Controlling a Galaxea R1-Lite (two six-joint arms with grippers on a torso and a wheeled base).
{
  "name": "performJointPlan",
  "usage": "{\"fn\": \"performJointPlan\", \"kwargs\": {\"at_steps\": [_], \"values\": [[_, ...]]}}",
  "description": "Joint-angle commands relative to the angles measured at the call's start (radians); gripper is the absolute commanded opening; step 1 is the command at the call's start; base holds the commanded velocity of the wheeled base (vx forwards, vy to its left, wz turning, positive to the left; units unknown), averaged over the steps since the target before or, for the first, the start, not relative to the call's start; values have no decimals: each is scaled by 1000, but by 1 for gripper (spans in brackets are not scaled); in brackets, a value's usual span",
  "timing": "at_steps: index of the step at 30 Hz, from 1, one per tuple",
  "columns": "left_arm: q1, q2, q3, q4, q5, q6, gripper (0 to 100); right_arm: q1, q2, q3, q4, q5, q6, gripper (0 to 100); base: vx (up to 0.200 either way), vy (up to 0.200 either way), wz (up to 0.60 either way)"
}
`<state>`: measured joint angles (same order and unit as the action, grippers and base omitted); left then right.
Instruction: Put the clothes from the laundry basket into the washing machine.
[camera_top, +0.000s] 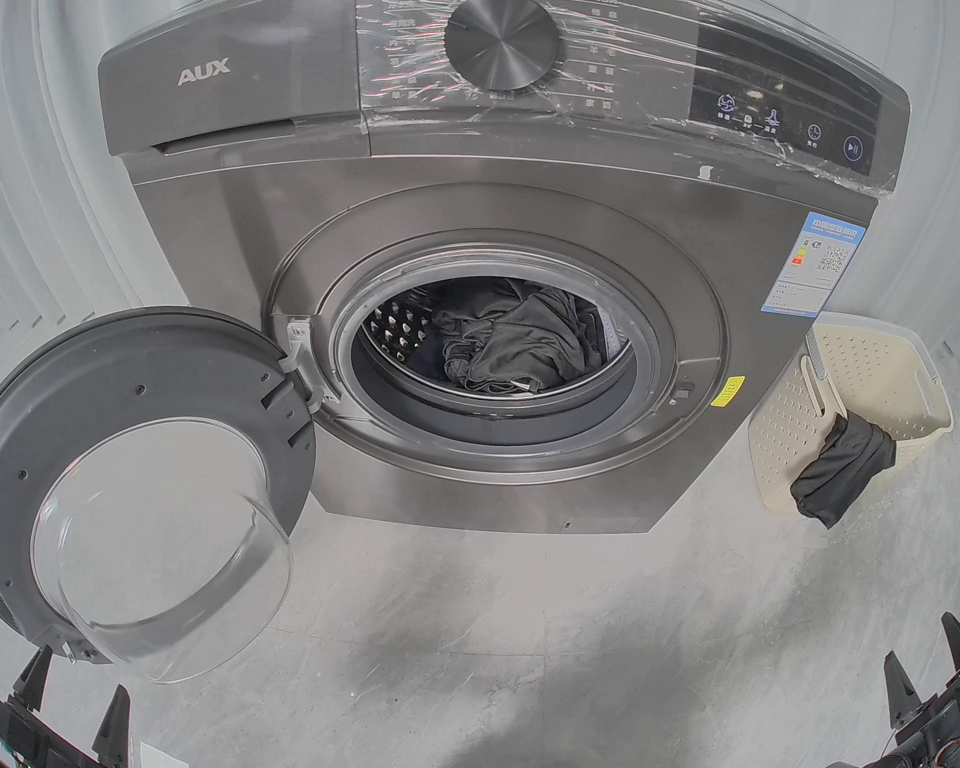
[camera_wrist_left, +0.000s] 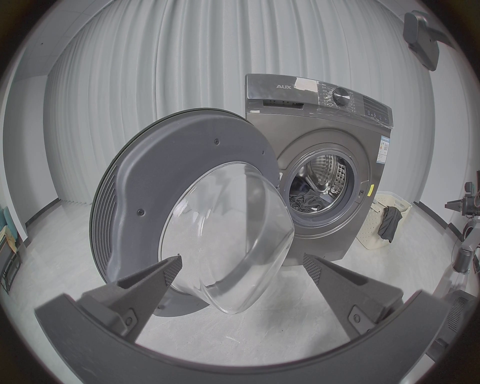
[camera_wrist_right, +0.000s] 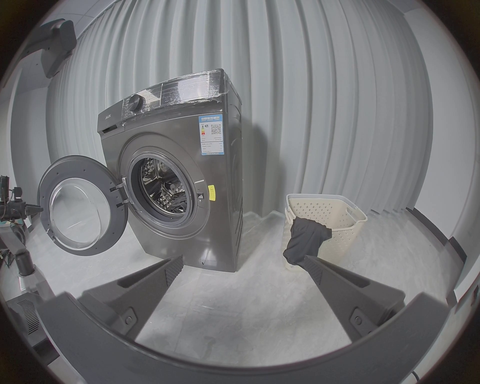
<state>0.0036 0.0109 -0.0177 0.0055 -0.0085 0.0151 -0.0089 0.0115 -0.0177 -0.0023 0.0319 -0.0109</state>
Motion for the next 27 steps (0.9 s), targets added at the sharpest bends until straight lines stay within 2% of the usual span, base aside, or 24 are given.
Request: {"fn": "performJointPlan", "kwargs": {"at_steps": [1,5,8,14,17,27], "values": [[-1,-6,16,1,-1,-1,100,1,-4,18,-1,0,0,100,0,-200,0],[-1,-6,16,1,-1,0,100,3,-4,18,-1,0,-1,100,0,-200,0],[-1,-6,16,1,-1,0,100,3,-4,18,-1,2,-3,100,0,0,0],[-1,-6,16,1,-1,0,100,3,-4,18,-1,0,-3,100,0,0,-600],[-1,-6,16,1,-1,-1,100,3,-4,18,-1,0,-3,100,0,0,0],[-1,-6,16,1,-2,-3,100,3,-4,18,-1,0,-1,100,0,-200,0]]}}
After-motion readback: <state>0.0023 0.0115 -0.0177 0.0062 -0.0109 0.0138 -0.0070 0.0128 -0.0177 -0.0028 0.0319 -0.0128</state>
